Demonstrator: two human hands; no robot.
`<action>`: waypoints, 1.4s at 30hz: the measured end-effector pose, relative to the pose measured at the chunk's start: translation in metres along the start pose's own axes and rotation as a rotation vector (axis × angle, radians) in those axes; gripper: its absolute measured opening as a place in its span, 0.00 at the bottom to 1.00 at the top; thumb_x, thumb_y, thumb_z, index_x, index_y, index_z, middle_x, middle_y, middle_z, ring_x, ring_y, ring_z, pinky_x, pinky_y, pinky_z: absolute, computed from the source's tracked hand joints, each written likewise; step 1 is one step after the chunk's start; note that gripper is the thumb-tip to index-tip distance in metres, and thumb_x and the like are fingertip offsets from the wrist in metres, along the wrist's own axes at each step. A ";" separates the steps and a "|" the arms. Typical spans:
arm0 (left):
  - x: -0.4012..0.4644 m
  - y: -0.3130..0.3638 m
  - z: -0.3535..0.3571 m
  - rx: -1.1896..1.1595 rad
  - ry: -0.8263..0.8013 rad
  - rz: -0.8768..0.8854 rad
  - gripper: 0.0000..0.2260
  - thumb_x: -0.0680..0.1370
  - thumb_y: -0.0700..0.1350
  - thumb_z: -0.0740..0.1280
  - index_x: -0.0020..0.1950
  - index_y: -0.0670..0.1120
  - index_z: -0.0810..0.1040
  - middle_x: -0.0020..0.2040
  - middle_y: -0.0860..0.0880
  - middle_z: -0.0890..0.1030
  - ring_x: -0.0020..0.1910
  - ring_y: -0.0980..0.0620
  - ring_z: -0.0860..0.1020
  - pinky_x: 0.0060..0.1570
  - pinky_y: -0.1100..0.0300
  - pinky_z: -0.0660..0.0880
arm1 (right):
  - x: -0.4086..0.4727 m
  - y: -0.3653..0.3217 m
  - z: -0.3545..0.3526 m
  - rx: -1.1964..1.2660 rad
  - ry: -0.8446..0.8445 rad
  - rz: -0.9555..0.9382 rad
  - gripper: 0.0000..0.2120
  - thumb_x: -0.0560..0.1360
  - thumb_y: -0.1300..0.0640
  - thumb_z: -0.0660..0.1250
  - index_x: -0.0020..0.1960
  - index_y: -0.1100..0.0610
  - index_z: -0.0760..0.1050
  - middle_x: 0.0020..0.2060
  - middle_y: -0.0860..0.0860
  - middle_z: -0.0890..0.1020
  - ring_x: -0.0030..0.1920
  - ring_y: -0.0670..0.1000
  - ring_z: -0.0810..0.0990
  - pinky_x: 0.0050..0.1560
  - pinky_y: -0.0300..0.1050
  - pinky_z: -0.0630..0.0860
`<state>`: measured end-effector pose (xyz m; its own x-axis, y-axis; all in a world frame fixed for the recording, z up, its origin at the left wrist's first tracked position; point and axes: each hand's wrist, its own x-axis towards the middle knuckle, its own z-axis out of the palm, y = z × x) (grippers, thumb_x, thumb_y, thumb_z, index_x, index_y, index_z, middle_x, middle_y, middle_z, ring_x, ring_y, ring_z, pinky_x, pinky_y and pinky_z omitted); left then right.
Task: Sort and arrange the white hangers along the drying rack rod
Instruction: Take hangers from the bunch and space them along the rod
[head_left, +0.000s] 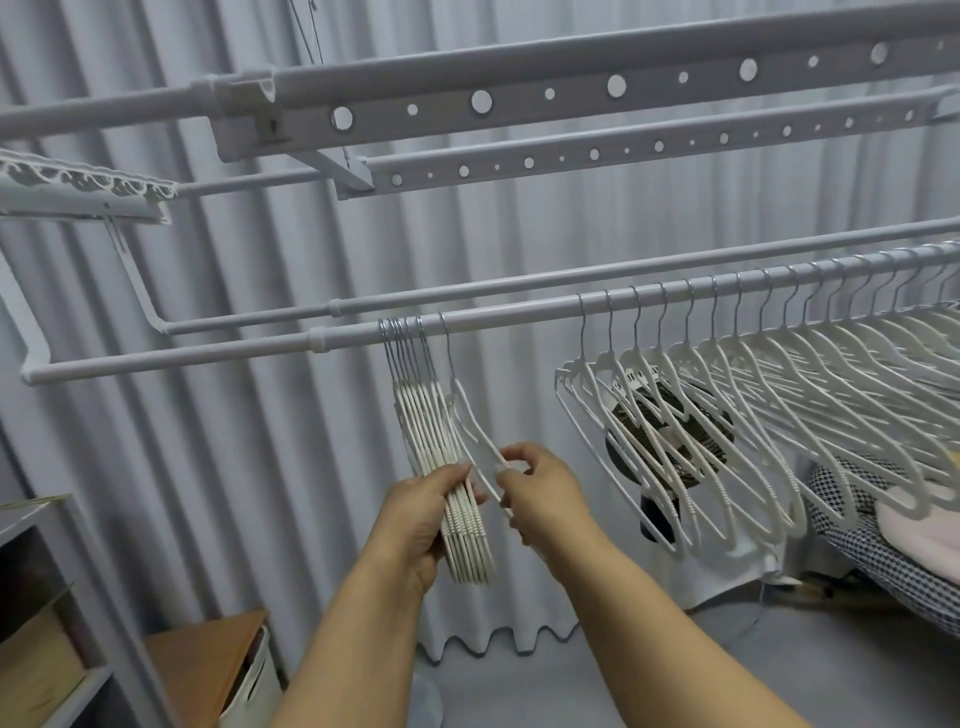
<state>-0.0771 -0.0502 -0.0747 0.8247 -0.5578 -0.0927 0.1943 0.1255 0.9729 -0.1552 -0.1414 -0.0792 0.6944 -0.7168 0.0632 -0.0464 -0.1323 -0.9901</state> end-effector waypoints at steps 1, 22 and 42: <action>0.001 0.000 0.000 0.010 0.005 0.003 0.07 0.77 0.40 0.68 0.45 0.37 0.81 0.33 0.43 0.81 0.33 0.49 0.80 0.42 0.54 0.77 | -0.001 0.001 -0.003 0.005 0.022 -0.028 0.10 0.77 0.54 0.62 0.57 0.48 0.75 0.34 0.49 0.78 0.33 0.48 0.76 0.32 0.42 0.72; 0.005 -0.004 0.008 0.028 0.051 -0.012 0.06 0.78 0.41 0.67 0.44 0.38 0.79 0.33 0.42 0.81 0.35 0.48 0.80 0.41 0.56 0.75 | 0.008 0.021 -0.055 0.032 0.246 -0.104 0.15 0.78 0.56 0.62 0.64 0.48 0.75 0.29 0.50 0.76 0.32 0.52 0.71 0.36 0.44 0.70; 0.009 -0.005 0.007 0.031 0.042 -0.016 0.06 0.77 0.41 0.68 0.46 0.38 0.80 0.33 0.43 0.82 0.37 0.47 0.80 0.43 0.55 0.76 | -0.003 0.016 -0.061 -0.007 0.287 -0.089 0.16 0.78 0.57 0.62 0.65 0.50 0.75 0.31 0.50 0.78 0.31 0.50 0.74 0.39 0.46 0.74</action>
<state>-0.0739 -0.0617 -0.0794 0.8434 -0.5244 -0.1170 0.1921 0.0911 0.9771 -0.2019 -0.1826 -0.0873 0.4642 -0.8665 0.1837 -0.0003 -0.2076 -0.9782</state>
